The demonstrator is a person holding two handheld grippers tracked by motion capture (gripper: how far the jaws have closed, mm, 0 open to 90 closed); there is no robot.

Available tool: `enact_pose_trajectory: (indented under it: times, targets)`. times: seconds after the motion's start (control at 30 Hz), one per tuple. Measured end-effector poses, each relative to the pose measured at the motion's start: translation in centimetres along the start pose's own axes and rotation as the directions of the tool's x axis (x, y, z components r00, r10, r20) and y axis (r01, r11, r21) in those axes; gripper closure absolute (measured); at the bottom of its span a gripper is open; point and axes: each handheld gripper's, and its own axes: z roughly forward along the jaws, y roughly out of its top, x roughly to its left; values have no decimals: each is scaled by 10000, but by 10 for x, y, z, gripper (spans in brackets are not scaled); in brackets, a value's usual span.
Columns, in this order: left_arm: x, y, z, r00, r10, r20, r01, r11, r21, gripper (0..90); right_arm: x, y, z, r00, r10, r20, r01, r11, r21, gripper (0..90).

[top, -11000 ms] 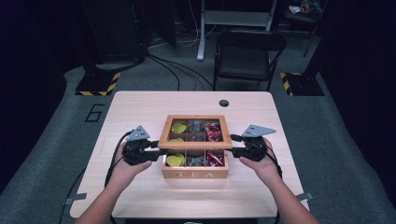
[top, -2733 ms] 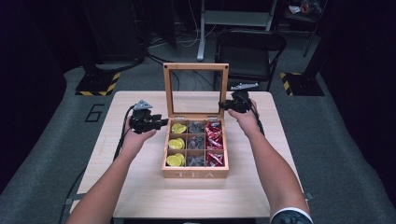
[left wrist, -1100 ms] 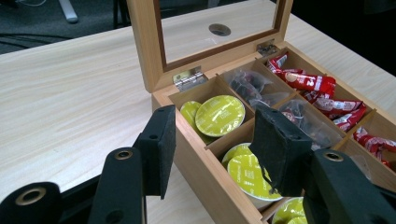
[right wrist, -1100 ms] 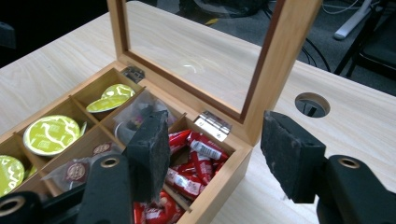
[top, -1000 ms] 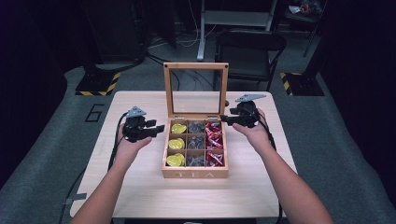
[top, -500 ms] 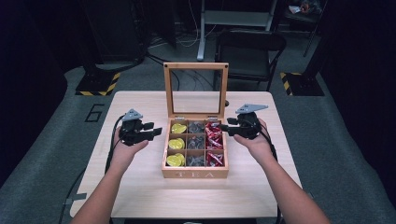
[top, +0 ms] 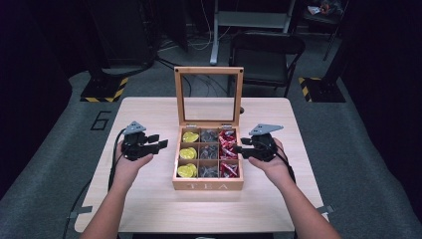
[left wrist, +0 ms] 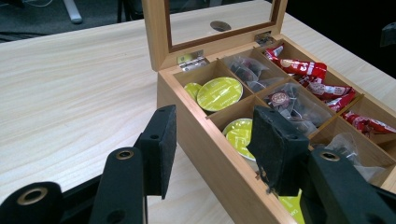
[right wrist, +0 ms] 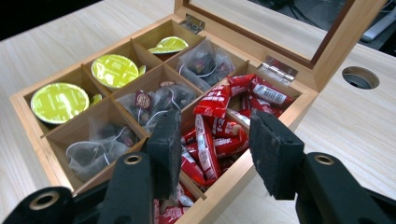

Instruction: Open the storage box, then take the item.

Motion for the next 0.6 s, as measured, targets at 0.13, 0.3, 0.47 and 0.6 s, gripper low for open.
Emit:
enact_pose_trajectory:
  times: [0.13, 0.3, 0.47, 0.6]
  targets:
    - [-1, -2, -5, 9999, 113, -40, -113, 9998, -159, 510, 6, -3, 0, 9997, -128, -217, 128, 9999, 20, 580]
    - [-2, -4, -8, 10000, 91, -14, -91, 9998, -191, 508, 12, -8, 4, 9991, -326, -269, 334, 9989, 315, 581]
    - [-3, -6, -11, 9999, 85, -60, -87, 9997, -212, 497, 16, -13, 7, 9984, -317, -475, 335, 9988, 361, 581]
    - [-2, -9, -13, 10000, 15, -83, -16, 9998, -200, 490, 19, -17, 11, 9980, -336, -533, 353, 9989, 321, 568]
